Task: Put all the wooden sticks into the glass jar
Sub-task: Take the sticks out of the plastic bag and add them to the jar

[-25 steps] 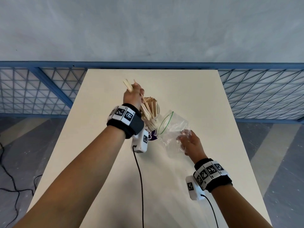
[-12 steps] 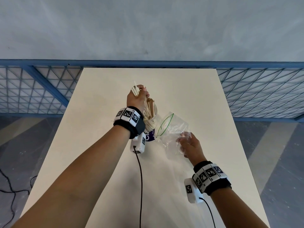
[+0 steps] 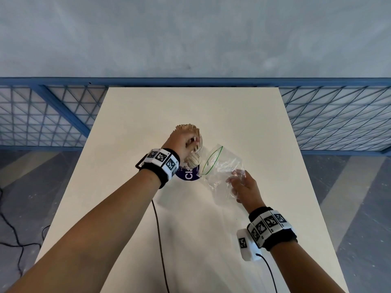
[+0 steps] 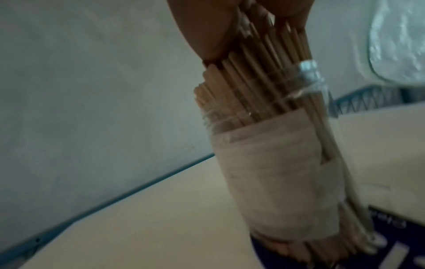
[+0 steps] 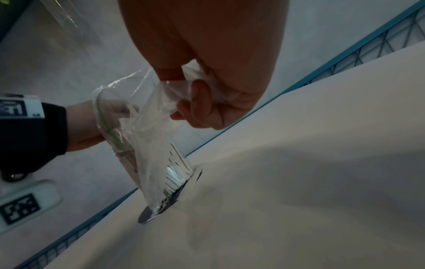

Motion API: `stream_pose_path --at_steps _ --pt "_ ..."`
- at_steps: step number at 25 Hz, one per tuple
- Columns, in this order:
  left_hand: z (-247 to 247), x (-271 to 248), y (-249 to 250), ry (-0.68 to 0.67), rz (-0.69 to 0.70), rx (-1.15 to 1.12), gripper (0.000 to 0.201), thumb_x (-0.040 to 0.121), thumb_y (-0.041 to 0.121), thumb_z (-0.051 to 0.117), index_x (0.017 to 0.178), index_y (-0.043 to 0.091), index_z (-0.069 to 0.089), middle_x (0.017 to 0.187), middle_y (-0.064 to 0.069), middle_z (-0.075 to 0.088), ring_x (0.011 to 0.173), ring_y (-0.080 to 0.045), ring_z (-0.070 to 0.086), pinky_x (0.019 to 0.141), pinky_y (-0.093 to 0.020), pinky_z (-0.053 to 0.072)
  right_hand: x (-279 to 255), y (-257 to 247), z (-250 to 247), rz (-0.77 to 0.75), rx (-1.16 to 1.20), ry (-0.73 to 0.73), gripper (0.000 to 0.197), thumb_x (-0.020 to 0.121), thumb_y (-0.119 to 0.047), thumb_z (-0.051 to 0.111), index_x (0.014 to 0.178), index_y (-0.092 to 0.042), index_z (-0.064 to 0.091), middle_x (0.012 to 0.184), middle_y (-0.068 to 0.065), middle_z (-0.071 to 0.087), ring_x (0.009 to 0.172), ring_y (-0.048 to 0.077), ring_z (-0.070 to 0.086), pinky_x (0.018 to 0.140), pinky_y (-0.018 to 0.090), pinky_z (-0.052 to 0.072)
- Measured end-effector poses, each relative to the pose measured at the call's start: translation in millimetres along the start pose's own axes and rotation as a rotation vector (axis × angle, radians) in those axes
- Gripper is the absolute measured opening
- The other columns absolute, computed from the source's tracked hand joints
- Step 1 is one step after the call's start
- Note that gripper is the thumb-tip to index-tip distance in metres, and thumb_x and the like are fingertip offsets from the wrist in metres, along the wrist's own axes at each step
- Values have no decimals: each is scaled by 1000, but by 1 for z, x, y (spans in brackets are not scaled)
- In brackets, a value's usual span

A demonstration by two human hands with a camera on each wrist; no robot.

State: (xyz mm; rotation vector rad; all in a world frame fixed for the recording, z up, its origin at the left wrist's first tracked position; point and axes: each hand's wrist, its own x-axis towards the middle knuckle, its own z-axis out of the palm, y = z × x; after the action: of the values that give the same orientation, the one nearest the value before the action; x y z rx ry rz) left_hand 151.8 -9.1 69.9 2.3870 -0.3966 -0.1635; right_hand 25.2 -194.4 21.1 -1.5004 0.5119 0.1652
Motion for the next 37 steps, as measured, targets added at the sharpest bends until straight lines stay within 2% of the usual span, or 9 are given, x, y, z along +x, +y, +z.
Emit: stream_pose_path --at_steps 5,10,12,15,19,23,28,33,37 --pt "-3 -2 -3 84 93 91 20 90 16 54 98 5 68 102 -19 68 102 -31 63 91 -37 50 -3 -3 -2 -4 -7 22 23 90 0 48 88 -23 51 78 -1 59 36 -5 46 34 8 32" --pt "7 -10 -4 -148 84 512 34 94 27 39 110 15 66 129 5 58 133 -19 35 111 -41 15 -11 -8 -3 -25 -11 38 16 73 -18 59 87 -25 53 79 -2 62 36 -4 44 36 8 34" --pt "3 -19 1 -10 146 519 41 90 36 36 111 15 65 132 -2 55 129 -25 41 108 -50 21 -14 -10 -5 -39 -17 50 16 79 -12 59 89 -23 53 81 -1 63 37 -1 44 36 8 35" --pt "-1 -37 21 179 234 214 42 81 47 48 102 15 66 122 -10 53 117 -27 48 98 -38 32 -16 -14 -5 -50 40 49 17 78 -11 58 93 -18 53 77 -1 62 42 6 45 36 12 32" --pt "-2 -67 45 -234 20 -248 33 76 28 73 105 16 63 130 -3 38 121 -14 37 98 -26 31 -24 -23 2 -113 54 -24 10 92 -9 46 99 -6 53 64 -5 58 38 3 40 38 16 26" --pt "-15 -86 42 -335 -1 -223 57 67 27 80 118 25 54 121 7 43 103 -15 50 85 -26 42 -40 -31 6 -147 37 -40 12 94 -12 43 93 -8 55 44 -17 53 37 1 37 37 14 24" --pt "-24 -93 39 -112 -27 -218 24 80 24 69 99 11 65 96 -6 65 78 -10 56 64 -17 43 -53 -38 7 -134 -65 -49 15 90 -9 50 89 -20 60 67 -12 63 37 1 40 36 14 26" --pt "-54 -86 39 57 -129 -312 21 81 20 68 75 1 62 60 3 54 54 -10 47 54 -20 40 -66 -35 -3 -64 -428 -201 11 88 -6 56 98 -10 56 69 1 62 39 -3 46 39 10 36" --pt "-59 -95 46 -52 -64 -89 12 77 16 72 76 9 63 70 1 59 63 -11 50 48 -6 37 -72 -36 -2 -259 -559 -32 73 74 -15 74 134 -21 34 119 -3 46 97 11 49 86 25 43"
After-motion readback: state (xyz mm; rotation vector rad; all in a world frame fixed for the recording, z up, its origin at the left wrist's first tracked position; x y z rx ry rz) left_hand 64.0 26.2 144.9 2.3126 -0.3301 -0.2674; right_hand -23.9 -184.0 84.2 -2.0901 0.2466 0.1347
